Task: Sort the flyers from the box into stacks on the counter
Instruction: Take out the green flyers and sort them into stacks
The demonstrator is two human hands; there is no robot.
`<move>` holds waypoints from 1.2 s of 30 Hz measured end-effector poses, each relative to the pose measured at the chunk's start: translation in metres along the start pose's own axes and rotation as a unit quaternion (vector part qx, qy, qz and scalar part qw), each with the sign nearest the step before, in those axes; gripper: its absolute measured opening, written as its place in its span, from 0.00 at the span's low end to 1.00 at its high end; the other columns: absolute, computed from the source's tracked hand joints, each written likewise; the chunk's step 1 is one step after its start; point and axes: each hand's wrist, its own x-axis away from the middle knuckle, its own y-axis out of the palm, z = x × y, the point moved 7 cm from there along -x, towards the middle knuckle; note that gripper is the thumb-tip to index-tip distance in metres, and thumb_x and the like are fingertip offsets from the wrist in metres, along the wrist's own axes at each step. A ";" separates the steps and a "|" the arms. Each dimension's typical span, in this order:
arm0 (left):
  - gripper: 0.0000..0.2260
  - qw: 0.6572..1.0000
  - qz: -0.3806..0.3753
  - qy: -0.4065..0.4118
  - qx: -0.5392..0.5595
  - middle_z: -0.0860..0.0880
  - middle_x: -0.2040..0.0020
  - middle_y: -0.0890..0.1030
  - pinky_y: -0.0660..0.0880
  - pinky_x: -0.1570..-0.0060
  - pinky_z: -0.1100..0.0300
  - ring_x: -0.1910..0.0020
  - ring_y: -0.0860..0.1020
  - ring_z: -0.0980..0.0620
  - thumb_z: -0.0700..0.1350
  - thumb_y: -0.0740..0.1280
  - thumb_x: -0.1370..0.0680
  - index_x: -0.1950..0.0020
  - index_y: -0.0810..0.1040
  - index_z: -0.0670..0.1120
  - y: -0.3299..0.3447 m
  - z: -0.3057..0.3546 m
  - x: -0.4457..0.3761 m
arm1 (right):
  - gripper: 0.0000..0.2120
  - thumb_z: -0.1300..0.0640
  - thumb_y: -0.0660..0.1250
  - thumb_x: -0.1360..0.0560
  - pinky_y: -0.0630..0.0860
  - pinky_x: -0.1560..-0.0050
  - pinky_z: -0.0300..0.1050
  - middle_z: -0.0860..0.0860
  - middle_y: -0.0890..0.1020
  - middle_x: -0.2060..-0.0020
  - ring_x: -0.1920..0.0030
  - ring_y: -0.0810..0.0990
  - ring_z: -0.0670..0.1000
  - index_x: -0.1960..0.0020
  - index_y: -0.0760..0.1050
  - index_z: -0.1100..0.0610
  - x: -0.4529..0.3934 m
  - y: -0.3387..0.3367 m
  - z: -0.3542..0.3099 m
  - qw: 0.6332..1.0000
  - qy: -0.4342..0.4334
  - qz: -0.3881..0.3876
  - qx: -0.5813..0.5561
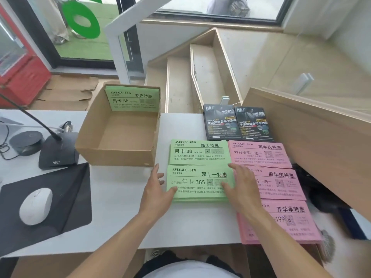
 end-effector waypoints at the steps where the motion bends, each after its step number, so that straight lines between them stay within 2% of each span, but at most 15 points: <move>1: 0.43 1.000 -0.013 -0.012 0.023 0.52 0.26 0.71 0.71 0.31 0.51 0.32 0.74 0.52 0.45 0.75 0.24 0.17 0.51 0.53 0.003 -0.001 0.001 | 0.33 0.46 0.76 0.27 0.63 0.26 0.49 0.48 0.70 0.29 0.28 0.65 0.51 0.26 0.67 0.48 0.003 0.002 -0.001 0.999 -0.008 -0.029 0.008; 4: 0.43 0.996 -0.047 -0.039 0.063 0.53 0.23 0.68 0.66 0.30 0.57 0.30 0.71 0.55 0.44 0.75 0.23 0.17 0.51 0.53 0.014 -0.001 0.006 | 0.39 0.40 0.76 0.30 0.54 0.21 0.53 0.45 0.60 0.23 0.22 0.55 0.50 0.24 0.63 0.43 0.015 0.013 -0.001 0.990 -0.039 -0.117 0.070; 8: 0.42 0.995 -0.063 -0.042 0.067 0.59 0.25 0.68 0.65 0.36 0.59 0.33 0.71 0.57 0.45 0.74 0.22 0.18 0.50 0.55 0.023 0.006 0.011 | 0.38 0.47 0.77 0.29 0.54 0.20 0.53 0.45 0.55 0.20 0.21 0.52 0.48 0.24 0.63 0.43 0.022 0.018 0.002 0.989 -0.028 -0.137 0.041; 11: 0.39 0.995 -0.069 -0.036 0.061 0.65 0.40 0.69 0.65 0.42 0.62 0.40 0.70 0.60 0.43 0.72 0.21 0.18 0.51 0.55 0.026 0.008 0.010 | 0.35 0.49 0.77 0.28 0.57 0.22 0.49 0.44 0.57 0.21 0.22 0.55 0.47 0.26 0.66 0.44 0.021 0.018 0.002 0.991 -0.033 -0.128 0.026; 13: 0.39 0.996 -0.069 -0.038 0.051 0.66 0.45 0.67 0.65 0.43 0.62 0.41 0.69 0.61 0.44 0.72 0.21 0.18 0.51 0.56 0.027 0.008 0.011 | 0.34 0.49 0.76 0.28 0.58 0.22 0.49 0.44 0.58 0.21 0.22 0.55 0.47 0.26 0.66 0.44 0.020 0.016 0.001 0.991 -0.039 -0.122 0.033; 18: 0.43 0.995 -0.089 -0.028 0.019 0.65 0.35 0.71 0.66 0.40 0.61 0.34 0.72 0.57 0.48 0.73 0.22 0.17 0.46 0.57 0.031 0.002 0.012 | 0.35 0.44 0.74 0.28 0.51 0.21 0.51 0.45 0.59 0.21 0.21 0.53 0.49 0.26 0.63 0.43 0.019 0.015 0.002 0.987 -0.054 -0.113 0.105; 21: 0.45 0.994 -0.103 -0.021 -0.003 0.62 0.29 0.72 0.66 0.39 0.61 0.35 0.71 0.56 0.48 0.72 0.22 0.18 0.42 0.57 0.035 0.003 0.013 | 0.39 0.38 0.74 0.29 0.49 0.19 0.53 0.46 0.59 0.21 0.20 0.52 0.51 0.24 0.61 0.44 0.019 0.016 0.001 0.985 -0.063 -0.113 0.118; 24: 0.47 0.995 -0.096 -0.012 -0.013 0.57 0.22 0.65 0.65 0.29 0.56 0.25 0.66 0.54 0.50 0.73 0.24 0.18 0.41 0.58 0.036 0.003 0.012 | 0.39 0.32 0.71 0.29 0.47 0.19 0.52 0.45 0.58 0.21 0.20 0.50 0.50 0.24 0.62 0.45 0.019 0.017 -0.007 0.986 -0.073 -0.111 0.098; 26: 0.48 0.995 -0.096 -0.011 -0.023 0.56 0.19 0.60 0.62 0.24 0.49 0.21 0.60 0.53 0.54 0.72 0.27 0.18 0.41 0.60 0.038 0.002 0.013 | 0.34 0.31 0.67 0.27 0.50 0.20 0.50 0.45 0.60 0.22 0.21 0.53 0.49 0.27 0.65 0.45 0.017 0.019 -0.011 0.987 -0.077 -0.112 0.086; 31: 0.51 0.994 -0.099 -0.006 -0.038 0.55 0.17 0.55 0.61 0.23 0.48 0.20 0.57 0.54 0.58 0.70 0.31 0.18 0.39 0.59 0.044 -0.004 0.011 | 0.28 0.34 0.66 0.25 0.58 0.27 0.46 0.44 0.68 0.30 0.29 0.64 0.49 0.31 0.68 0.46 0.008 0.018 -0.018 0.983 -0.077 -0.116 0.117; 34: 0.48 0.996 -0.074 0.020 -0.053 0.55 0.17 0.45 0.52 0.20 0.51 0.18 0.47 0.55 0.53 0.72 0.25 0.17 0.41 0.55 0.044 -0.001 0.012 | 0.28 0.33 0.65 0.24 0.58 0.28 0.47 0.46 0.71 0.34 0.32 0.67 0.51 0.30 0.69 0.47 0.001 0.014 -0.027 0.978 -0.086 -0.108 0.157; 35: 0.45 0.995 -0.043 0.046 -0.078 0.55 0.17 0.44 0.49 0.20 0.53 0.18 0.44 0.56 0.50 0.72 0.23 0.17 0.44 0.54 0.040 0.003 0.013 | 0.28 0.34 0.64 0.23 0.59 0.29 0.47 0.46 0.72 0.34 0.32 0.68 0.51 0.29 0.69 0.48 -0.001 0.013 -0.031 0.978 -0.088 -0.101 0.159; 36: 0.41 0.990 0.003 0.093 -0.110 0.55 0.17 0.48 0.50 0.20 0.54 0.18 0.45 0.55 0.49 0.72 0.22 0.17 0.49 0.53 0.034 0.010 0.014 | 0.27 0.35 0.63 0.22 0.60 0.29 0.47 0.46 0.73 0.34 0.33 0.68 0.51 0.29 0.69 0.48 -0.003 0.013 -0.036 0.979 -0.090 -0.096 0.158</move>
